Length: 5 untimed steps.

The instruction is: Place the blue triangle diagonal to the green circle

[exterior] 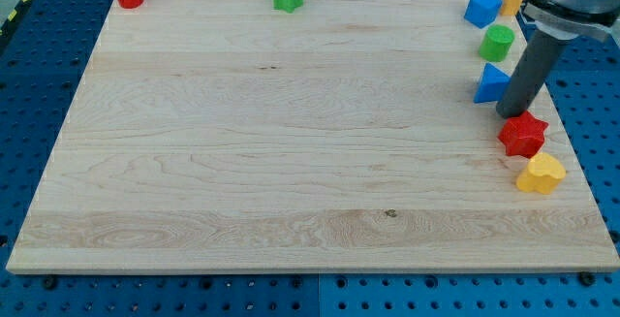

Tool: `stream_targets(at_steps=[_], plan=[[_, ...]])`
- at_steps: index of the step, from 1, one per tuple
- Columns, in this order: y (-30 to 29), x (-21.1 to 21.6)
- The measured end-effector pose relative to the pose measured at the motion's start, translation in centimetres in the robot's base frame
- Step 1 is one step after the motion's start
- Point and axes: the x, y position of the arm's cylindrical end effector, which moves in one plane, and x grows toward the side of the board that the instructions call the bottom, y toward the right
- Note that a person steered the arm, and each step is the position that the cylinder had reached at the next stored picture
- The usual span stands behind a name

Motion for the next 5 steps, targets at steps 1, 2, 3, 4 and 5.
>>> stream_targets(at_steps=[1, 2, 3, 4, 5], plan=[[2.1, 0.0], [3.2, -0.9], [2.9, -2.3], [1.7, -3.2], [0.6, -5.4]])
